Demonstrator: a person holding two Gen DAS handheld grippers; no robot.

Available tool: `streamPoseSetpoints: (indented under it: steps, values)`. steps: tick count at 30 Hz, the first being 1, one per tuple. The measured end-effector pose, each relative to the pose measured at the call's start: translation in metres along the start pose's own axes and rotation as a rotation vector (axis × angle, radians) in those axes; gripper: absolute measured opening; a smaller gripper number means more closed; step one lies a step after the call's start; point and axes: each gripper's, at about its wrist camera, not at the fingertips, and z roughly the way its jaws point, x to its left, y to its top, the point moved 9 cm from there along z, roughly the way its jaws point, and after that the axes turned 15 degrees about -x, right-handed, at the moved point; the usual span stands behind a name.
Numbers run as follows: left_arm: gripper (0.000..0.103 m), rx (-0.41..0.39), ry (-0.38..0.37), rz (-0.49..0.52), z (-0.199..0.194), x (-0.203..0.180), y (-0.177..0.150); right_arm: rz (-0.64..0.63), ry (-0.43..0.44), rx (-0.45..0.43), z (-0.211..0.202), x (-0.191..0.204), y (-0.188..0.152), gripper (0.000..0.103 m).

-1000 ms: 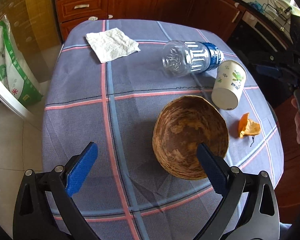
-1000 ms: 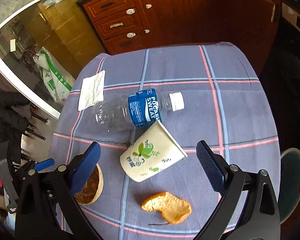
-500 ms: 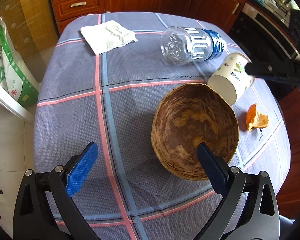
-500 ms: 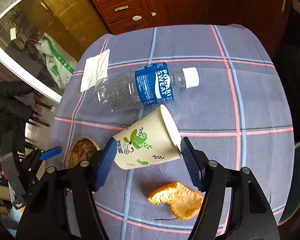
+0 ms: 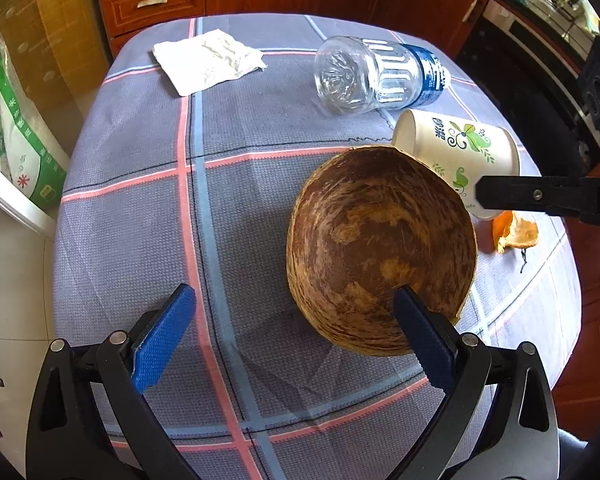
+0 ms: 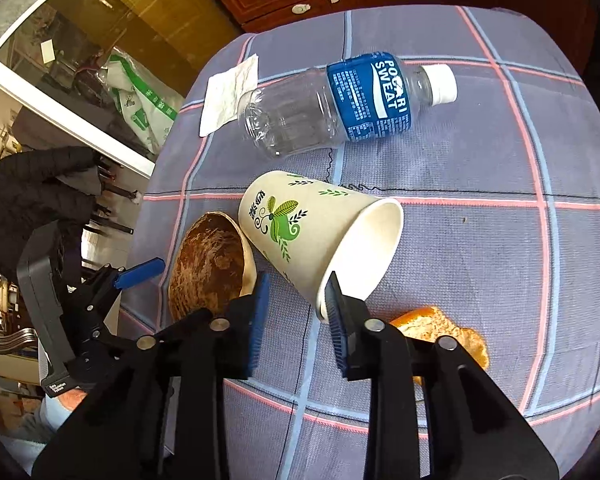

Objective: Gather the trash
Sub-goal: 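Grasp the paper cup rim with the right tool while the left tool grasps the coconut bowl rim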

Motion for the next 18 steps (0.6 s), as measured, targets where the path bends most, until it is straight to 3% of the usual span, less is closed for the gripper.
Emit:
streamPoseSetpoints:
  steps: [3, 5, 6, 12, 16, 18]
  values:
    - [0.099, -0.001, 0.010, 0.012, 0.001, -0.001, 0.000, 0.006, -0.018, 0.001, 0.007, -0.001, -0.007, 0.031]
    - [0.099, 0.000, 0.014, 0.018, 0.003, -0.001, 0.001, 0.007, -0.026, -0.019, 0.006, 0.000, -0.007, 0.009]
    - [0.099, 0.000, 0.017, 0.020, 0.003, -0.002, 0.001, 0.008, -0.034, -0.036, 0.002, 0.000, -0.006, 0.007]
    - [0.099, -0.005, 0.024, 0.035, 0.007, -0.005, 0.004, 0.049, -0.031, -0.115, -0.028, 0.000, 0.005, 0.007]
    - [0.099, -0.031, -0.035, 0.009, 0.006, -0.015, 0.007, 0.060, -0.038, -0.137, -0.044, -0.004, 0.006, 0.007]
    - [0.088, -0.057, -0.069, -0.008, 0.003, -0.022, 0.010, 0.073, -0.044, -0.141, -0.048, -0.009, 0.004, 0.007]
